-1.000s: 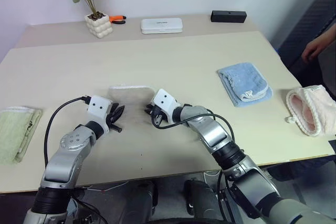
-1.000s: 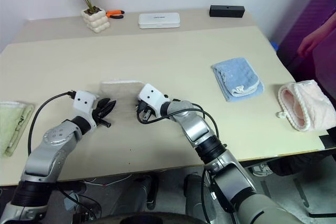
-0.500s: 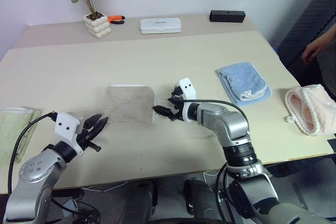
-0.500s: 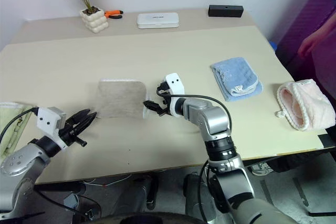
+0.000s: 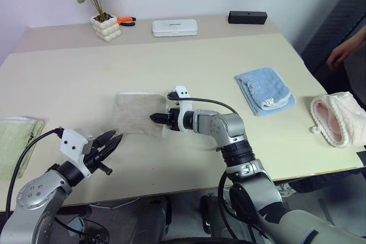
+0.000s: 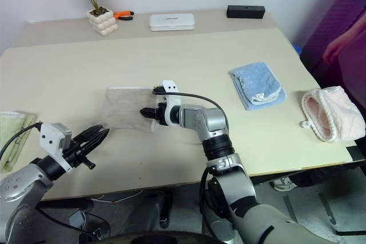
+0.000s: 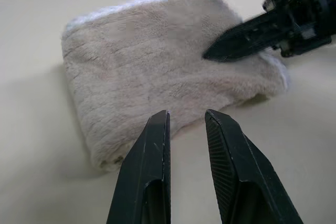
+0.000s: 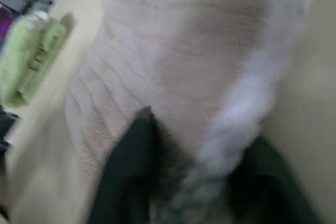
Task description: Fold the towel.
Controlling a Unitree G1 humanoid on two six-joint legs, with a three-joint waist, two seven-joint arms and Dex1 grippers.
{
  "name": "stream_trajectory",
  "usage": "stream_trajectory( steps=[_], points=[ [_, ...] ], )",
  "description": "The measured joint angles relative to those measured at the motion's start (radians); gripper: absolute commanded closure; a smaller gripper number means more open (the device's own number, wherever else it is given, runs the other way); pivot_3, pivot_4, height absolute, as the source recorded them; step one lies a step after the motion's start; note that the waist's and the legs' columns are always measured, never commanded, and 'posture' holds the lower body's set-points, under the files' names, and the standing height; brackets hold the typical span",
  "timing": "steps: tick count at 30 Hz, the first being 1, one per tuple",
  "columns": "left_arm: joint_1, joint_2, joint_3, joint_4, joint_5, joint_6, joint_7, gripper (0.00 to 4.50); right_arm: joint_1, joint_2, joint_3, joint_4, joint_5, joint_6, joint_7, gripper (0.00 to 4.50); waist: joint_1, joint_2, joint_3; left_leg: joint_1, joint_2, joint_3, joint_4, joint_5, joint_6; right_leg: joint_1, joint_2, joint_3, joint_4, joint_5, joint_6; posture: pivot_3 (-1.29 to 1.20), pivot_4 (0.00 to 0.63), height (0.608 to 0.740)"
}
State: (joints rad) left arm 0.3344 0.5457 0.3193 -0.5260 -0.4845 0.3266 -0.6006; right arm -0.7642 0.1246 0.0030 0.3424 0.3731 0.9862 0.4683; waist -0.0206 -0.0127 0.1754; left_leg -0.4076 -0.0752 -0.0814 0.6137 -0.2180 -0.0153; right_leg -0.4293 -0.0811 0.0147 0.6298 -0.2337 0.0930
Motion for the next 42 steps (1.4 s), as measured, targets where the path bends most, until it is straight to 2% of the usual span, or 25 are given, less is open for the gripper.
stream_trajectory(
  steps=[4, 9, 19, 25, 30, 33, 36, 39, 42],
  points=[
    [-0.002, -0.006, -0.020, -0.006, 0.000, 0.004, 0.006, 3.46, -0.004, 0.000, -0.047, -0.012, 0.040, 0.002, -0.015, 4.41, 0.001, 0.000, 0.000, 0.000, 0.000, 0.000, 0.000, 0.000, 0.000, 0.000, 0.000, 0.000, 0.000, 0.000, 0.000, 0.00, 0.150, 0.740],
    [-0.084, -0.032, -0.050, -0.007, 0.003, 0.013, 0.039, 3.46, -0.003, -0.035, -0.157, -0.168, 0.092, -0.055, -0.074, 4.41, 0.009, 0.001, 0.001, -0.001, 0.000, 0.000, 0.001, 0.000, 0.000, 0.001, 0.000, -0.001, 0.000, 0.001, 0.001, 0.00, 0.150, 0.740],
    [-0.322, -0.084, -0.234, 0.068, 0.015, 0.053, 0.038, 3.46, -0.021, -0.292, -0.574, -0.313, 0.211, -0.080, -0.362, 4.41, 0.002, 0.002, 0.001, 0.000, 0.000, 0.001, 0.000, 0.000, 0.001, 0.001, 0.000, 0.000, 0.000, 0.002, 0.004, 0.00, 0.150, 0.740],
    [-0.393, -0.095, -0.271, 0.125, 0.015, 0.060, 0.011, 3.46, 0.069, -0.274, -0.774, -0.461, 0.369, 0.046, -0.594, 4.41, 0.001, 0.003, 0.001, 0.000, 0.002, 0.001, 0.000, 0.000, 0.001, 0.001, 0.001, 0.001, 0.001, 0.002, 0.003, 0.00, 0.150, 0.740],
    [-0.409, -0.096, -0.281, 0.163, 0.018, 0.060, -0.008, 3.46, 0.210, -0.226, -0.829, -0.506, 0.426, 0.138, -0.733, 4.41, 0.004, 0.004, 0.001, 0.000, 0.001, 0.003, 0.001, 0.000, 0.001, 0.001, 0.001, 0.001, 0.000, 0.002, 0.003, 0.00, 0.150, 0.740],
    [-0.417, -0.096, -0.296, 0.165, 0.022, 0.060, -0.009, 3.46, 0.229, -0.225, -0.839, -0.513, 0.437, 0.137, -0.779, 3.39, 0.004, 0.004, 0.001, 0.000, 0.001, 0.003, 0.001, 0.000, 0.001, 0.001, 0.001, 0.001, 0.000, 0.002, 0.004, 0.00, 0.150, 0.740],
    [-0.418, -0.096, -0.299, 0.167, 0.026, 0.060, -0.009, 3.46, 0.257, -0.258, -0.803, -0.549, 0.436, 0.115, -0.767, 1.84, 0.004, 0.004, 0.001, 0.000, 0.001, 0.003, 0.001, 0.000, 0.001, 0.001, 0.002, 0.000, 0.000, 0.002, 0.004, 0.00, 0.150, 0.740],
    [-0.421, -0.097, -0.300, 0.173, 0.031, 0.059, -0.009, 3.46, 0.301, -0.356, -0.678, -0.626, 0.362, 0.047, -0.711, 0.35, 0.004, 0.005, 0.002, 0.000, 0.001, 0.003, 0.001, 0.000, 0.002, 0.001, 0.002, 0.000, 0.000, 0.002, 0.004, 0.00, 0.150, 0.740],
    [-0.429, -0.103, -0.306, 0.191, 0.040, 0.055, -0.011, 3.46, 0.337, -0.447, -0.574, -0.670, 0.233, -0.082, -0.677, 0.35, 0.006, 0.005, 0.002, 0.000, 0.001, 0.003, 0.001, 0.000, 0.002, 0.002, 0.003, 0.000, 0.000, 0.002, 0.004, 0.00, 0.150, 0.740]
  ],
)
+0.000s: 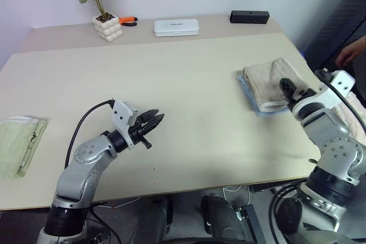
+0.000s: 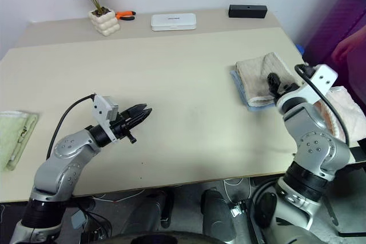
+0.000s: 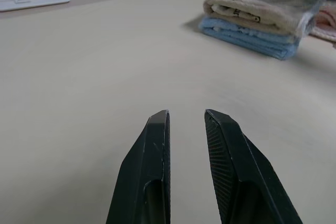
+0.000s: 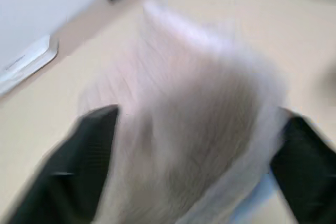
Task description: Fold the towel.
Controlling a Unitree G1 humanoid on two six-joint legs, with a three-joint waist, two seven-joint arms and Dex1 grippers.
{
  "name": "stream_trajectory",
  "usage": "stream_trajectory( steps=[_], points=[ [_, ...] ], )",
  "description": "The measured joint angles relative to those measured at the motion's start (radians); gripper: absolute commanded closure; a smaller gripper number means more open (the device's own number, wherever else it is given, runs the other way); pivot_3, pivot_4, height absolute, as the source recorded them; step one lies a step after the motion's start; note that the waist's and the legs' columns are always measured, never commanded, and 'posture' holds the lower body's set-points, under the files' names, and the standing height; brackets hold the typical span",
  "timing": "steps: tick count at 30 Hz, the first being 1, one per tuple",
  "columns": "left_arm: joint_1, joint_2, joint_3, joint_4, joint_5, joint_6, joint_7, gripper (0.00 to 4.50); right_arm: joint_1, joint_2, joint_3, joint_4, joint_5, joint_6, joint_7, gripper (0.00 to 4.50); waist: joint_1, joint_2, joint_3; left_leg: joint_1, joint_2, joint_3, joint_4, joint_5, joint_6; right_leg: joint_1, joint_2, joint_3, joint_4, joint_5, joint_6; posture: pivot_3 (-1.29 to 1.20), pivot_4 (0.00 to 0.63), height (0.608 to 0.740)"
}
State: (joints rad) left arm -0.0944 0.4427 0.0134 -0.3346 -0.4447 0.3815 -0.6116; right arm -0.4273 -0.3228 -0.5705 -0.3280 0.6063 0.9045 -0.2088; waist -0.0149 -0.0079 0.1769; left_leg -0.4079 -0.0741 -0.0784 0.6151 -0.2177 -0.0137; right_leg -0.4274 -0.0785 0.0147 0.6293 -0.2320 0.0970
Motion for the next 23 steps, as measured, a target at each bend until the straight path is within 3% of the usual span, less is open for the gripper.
stream_trajectory(
  steps=[5, 11, 15, 23],
  points=[
    [-0.025, -0.015, 0.004, 0.057, 0.035, -0.038, 0.015, 3.46, 0.041, -0.153, 0.172, 0.006, -0.194, -0.193, 0.122, 0.35, -0.003, 0.000, 0.000, 0.000, 0.000, 0.000, 0.000, 0.000, 0.000, 0.000, 0.000, 0.000, 0.000, 0.000, 0.000, 0.00, 0.150, 0.740],
    [-0.005, 0.006, 0.079, 0.096, 0.092, -0.117, 0.069, 3.46, 0.027, -0.280, 0.451, 0.027, -0.269, -0.361, 0.475, 0.35, -0.005, 0.000, 0.000, 0.000, 0.001, 0.000, 0.000, 0.000, 0.000, 0.000, 0.000, 0.000, 0.000, 0.000, 0.000, 0.00, 0.150, 0.740],
    [0.119, 0.070, 0.196, 0.093, 0.089, -0.143, 0.054, 3.46, 0.017, -0.281, 0.634, 0.099, -0.271, -0.444, 0.729, 0.35, -0.001, -0.001, 0.000, 0.000, 0.001, 0.000, 0.000, 0.000, 0.000, 0.000, -0.001, 0.000, -0.001, 0.000, 0.000, 0.00, 0.150, 0.740],
    [0.265, 0.076, 0.288, 0.006, 0.078, -0.150, 0.058, 3.46, -0.023, -0.247, 0.718, 0.277, -0.314, -0.543, 0.912, 0.35, 0.020, -0.003, 0.001, -0.001, 0.001, -0.002, 0.002, -0.001, 0.000, 0.003, -0.002, 0.000, -0.007, -0.001, -0.004, 0.00, 0.150, 0.740]
  ],
)
